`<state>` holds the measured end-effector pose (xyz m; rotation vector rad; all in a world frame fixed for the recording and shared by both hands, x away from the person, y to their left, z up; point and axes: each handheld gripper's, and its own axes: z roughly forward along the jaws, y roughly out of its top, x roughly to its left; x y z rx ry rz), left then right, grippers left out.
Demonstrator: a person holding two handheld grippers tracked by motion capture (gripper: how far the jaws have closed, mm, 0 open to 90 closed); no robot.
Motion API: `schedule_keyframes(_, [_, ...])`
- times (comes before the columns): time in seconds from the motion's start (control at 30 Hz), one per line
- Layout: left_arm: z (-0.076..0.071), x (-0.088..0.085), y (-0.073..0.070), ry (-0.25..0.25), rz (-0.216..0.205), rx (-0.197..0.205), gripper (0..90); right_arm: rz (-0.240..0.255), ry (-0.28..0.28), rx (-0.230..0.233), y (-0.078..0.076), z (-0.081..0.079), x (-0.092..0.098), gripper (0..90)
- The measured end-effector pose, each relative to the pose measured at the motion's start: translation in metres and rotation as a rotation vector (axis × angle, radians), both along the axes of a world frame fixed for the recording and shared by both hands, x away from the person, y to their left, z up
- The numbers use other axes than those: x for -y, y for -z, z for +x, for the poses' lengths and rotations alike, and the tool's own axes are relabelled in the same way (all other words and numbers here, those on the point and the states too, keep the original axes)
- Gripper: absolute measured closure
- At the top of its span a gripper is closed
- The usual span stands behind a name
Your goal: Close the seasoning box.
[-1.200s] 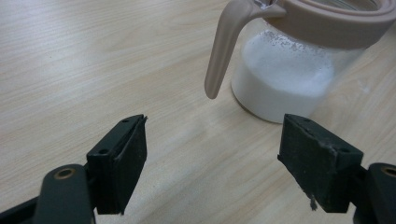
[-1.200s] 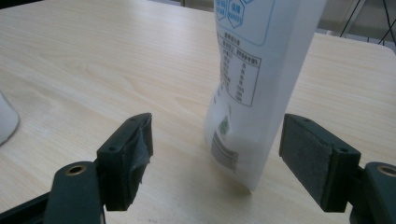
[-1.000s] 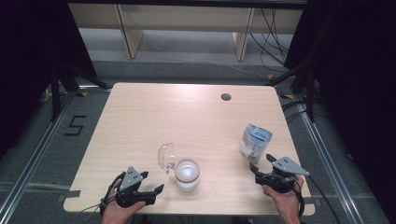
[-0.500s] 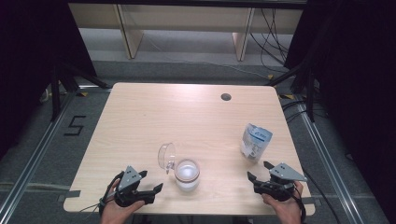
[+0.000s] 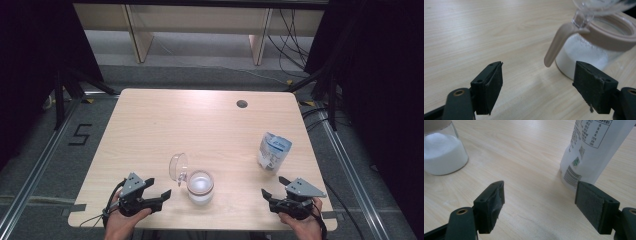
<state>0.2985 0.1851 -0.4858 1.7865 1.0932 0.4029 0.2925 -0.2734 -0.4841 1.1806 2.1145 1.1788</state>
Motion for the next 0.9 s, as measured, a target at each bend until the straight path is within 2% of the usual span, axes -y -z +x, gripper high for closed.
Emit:
schedule_keyframes(0.03, [0.001,-0.002,-0.003,0.003,0.003,0.01,23.2,-0.004,0.001,0.01,0.0,0.0,0.0,24.7])
schedule_keyframes(0.07, [0.002,-0.002,-0.005,-0.012,-0.016,0.011,23.2,0.001,-0.003,0.01,0.001,0.0,-0.001,24.9])
schedule_keyframes(0.13, [0.003,-0.004,-0.011,-0.017,-0.025,0.023,23.2,-0.015,-0.005,0.02,0.0,0.001,0.0,25.1])
schedule_keyframes(0.2, [0.004,-0.005,-0.017,-0.014,-0.017,0.04,23.1,-0.021,-0.007,0.019,0.0,0.0,-0.001,25.4])
schedule_keyframes(0.23, [0.006,-0.004,-0.02,-0.018,-0.026,0.043,23.1,-0.03,-0.029,0.027,0.0,0.002,0.0,25.4])
schedule_keyframes(0.33, [0.012,-0.001,-0.028,-0.012,-0.035,0.049,24.3,-0.043,-0.039,0.038,0.0,0.002,-0.001,25.8])
schedule_keyframes(0.4, [0.015,0.001,-0.032,0.015,-0.028,0.059,27.2,-0.04,-0.039,0.039,0.0,0.002,-0.001,26.1])
schedule_keyframes(0.47, [0.017,0.004,-0.036,0.033,-0.036,0.08,34.2,-0.044,-0.042,0.04,0.0,0.002,-0.001,26.1])
schedule_keyframes(0.5, [0.018,0.005,-0.04,0.041,-0.024,0.086,35.3,-0.043,-0.041,0.039,0.0,0.002,-0.001,26.2])
schedule_keyframes(0.53, [0.019,0.006,-0.041,0.041,-0.044,0.082,38.2,-0.042,-0.041,0.039,0.0,0.002,-0.001,26.3])
schedule_keyframes(0.57, [0.02,0.005,-0.044,0.054,-0.019,0.099,42.0,-0.043,-0.042,0.039,0.0,0.002,-0.001,26.4])
schedule_keyframes(0.63, [0.021,0.005,-0.046,0.066,-0.012,0.108,51.2,-0.041,-0.031,0.043,0.0,0.002,-0.001,26.6])
schedule_keyframes(0.67, [0.021,0.005,-0.047,0.069,-0.014,0.114,55.3,-0.054,-0.032,0.068,0.0,0.003,-0.001,26.6])
schedule_keyframes(0.73, [0.02,0.006,-0.047,0.078,-0.022,0.123,65.1,-0.035,-0.027,0.033,0.0,0.001,-0.002,26.9])
schedule_keyframes(0.77, [0.019,0.006,-0.048,0.084,-0.004,0.132,68.6,-0.036,-0.028,0.034,0.0,0.001,-0.002,27.0])
schedule_keyframes(0.8, [0.018,0.007,-0.048,0.084,-0.004,0.136,73.5,-0.033,-0.031,0.031,0.0,0.001,-0.002,27.1])
schedule_keyframes(0.87, [0.017,0.009,-0.048,0.086,-0.003,0.141,81.2,-0.041,-0.041,0.054,0.0,0.003,-0.002,27.3])
schedule_keyframes(0.9, [0.017,0.01,-0.048,0.086,0.003,0.148,83.9,-0.031,-0.043,0.035,0.0,0.002,-0.003,27.3])
